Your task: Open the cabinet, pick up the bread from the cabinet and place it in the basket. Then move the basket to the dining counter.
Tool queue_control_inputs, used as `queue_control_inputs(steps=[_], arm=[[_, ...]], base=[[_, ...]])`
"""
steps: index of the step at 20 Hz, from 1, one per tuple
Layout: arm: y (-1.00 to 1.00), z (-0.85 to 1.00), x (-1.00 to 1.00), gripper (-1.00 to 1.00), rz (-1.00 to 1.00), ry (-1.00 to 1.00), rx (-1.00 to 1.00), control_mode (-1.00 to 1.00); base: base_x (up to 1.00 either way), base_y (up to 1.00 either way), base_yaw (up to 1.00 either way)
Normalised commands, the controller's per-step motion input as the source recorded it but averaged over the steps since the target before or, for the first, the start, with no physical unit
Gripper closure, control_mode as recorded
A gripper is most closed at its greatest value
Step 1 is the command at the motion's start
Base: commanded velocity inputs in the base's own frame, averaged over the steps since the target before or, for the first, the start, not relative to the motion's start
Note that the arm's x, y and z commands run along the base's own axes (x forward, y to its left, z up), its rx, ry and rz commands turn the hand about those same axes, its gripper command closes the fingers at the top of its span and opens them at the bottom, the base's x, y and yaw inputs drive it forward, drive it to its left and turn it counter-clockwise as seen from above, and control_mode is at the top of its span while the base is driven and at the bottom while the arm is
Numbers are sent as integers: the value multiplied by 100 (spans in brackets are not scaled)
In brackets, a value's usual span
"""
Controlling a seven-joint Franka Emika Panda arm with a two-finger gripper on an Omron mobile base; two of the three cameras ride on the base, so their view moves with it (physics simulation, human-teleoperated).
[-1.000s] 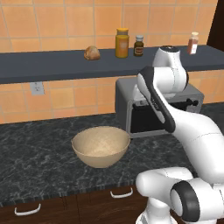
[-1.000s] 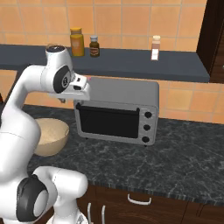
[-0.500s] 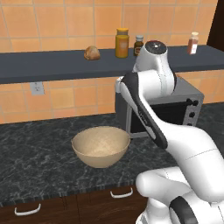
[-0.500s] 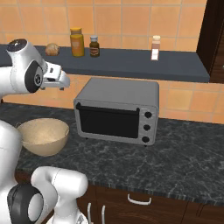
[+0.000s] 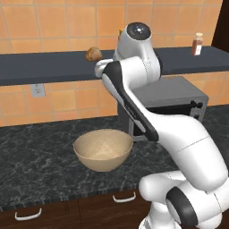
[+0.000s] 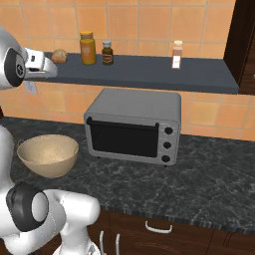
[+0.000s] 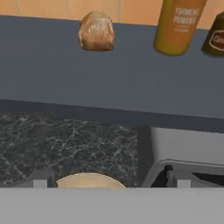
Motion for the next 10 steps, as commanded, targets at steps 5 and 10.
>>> queue_control_inputs(steps=[5, 10], arm=[[16, 69, 51, -100, 3, -11, 0, -100], [0, 13, 65, -100, 2, -2, 0, -100]], base=[[0, 0, 0], [0, 0, 0]])
